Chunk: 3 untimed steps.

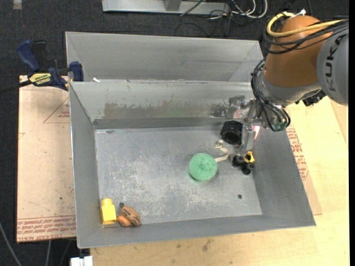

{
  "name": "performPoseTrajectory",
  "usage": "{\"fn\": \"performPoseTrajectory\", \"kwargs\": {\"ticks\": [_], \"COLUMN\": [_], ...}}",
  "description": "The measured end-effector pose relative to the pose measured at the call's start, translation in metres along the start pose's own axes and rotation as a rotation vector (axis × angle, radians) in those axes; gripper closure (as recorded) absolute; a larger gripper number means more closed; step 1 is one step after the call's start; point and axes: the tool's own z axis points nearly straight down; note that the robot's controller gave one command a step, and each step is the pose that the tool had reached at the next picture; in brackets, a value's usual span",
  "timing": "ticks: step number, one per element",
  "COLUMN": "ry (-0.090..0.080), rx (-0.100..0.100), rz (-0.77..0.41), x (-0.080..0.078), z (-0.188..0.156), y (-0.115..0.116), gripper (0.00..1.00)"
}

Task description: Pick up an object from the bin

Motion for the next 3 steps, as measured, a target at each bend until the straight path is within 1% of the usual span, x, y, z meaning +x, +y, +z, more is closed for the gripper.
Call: {"fn": "performPoseTrajectory", "kwargs": {"ticks": [1,2,3], "ry": [0.0,-0.006,0.007], "rx": [0.0,0.001,-0.002], "rz": [0.0,-0.065,0.024], "x": [0.0,-0.021,-0.011], "z": [0.0,0.045,0.072], "y": [0.0,0.017,0.016], "gripper": [0.0,0.0,0.0]}}
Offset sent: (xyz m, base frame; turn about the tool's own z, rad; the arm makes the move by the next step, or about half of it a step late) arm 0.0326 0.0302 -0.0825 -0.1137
